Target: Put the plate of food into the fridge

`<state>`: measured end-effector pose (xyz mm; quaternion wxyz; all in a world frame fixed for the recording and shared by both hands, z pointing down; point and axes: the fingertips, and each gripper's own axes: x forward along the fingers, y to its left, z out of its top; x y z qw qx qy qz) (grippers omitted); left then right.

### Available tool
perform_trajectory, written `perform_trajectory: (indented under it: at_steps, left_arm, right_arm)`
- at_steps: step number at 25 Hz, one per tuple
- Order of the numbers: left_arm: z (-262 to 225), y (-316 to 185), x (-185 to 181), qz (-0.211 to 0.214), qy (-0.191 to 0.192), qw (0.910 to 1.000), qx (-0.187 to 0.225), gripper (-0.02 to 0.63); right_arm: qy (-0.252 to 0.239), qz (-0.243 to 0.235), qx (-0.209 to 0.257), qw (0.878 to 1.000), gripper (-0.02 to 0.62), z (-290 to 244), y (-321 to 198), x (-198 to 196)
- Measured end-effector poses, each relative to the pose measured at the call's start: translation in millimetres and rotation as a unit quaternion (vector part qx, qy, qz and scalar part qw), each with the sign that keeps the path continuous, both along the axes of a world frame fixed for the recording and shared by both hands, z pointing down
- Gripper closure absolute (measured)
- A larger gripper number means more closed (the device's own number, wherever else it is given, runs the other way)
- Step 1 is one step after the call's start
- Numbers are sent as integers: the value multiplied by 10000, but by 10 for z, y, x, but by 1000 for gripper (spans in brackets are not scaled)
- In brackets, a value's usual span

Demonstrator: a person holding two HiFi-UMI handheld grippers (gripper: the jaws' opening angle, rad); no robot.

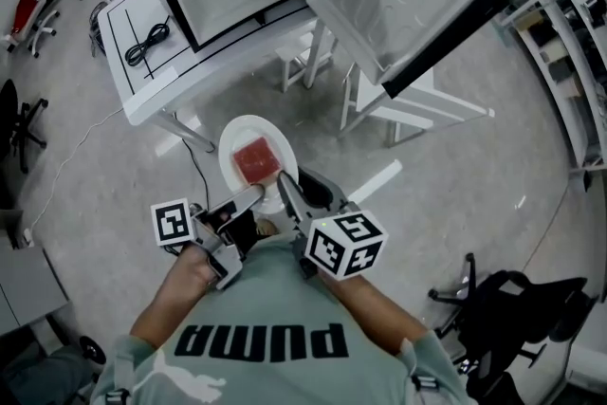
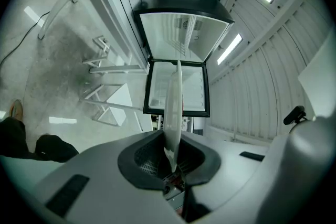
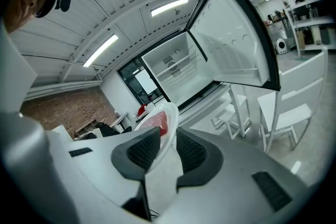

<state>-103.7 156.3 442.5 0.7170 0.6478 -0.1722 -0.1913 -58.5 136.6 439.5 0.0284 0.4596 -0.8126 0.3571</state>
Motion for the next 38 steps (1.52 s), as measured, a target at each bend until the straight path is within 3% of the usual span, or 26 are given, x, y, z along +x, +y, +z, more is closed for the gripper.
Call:
perform_trajectory:
  at_steps: [12,27,38]
  left_arm:
    - [82,-590,-119,-191,-82,9998,13,565]
    - [15,-1879,71,-948,-322,9950,6,565]
    - [14,-2480,299,-1346,-504,9896,-6,565]
  right_arm:
    - [411,106,387,9983,514,-34,-577,135]
    - [792,-562,1017,9901,515,-271,-2006,307]
    - [796,-793,1126,9873,515,-245,-2740,568]
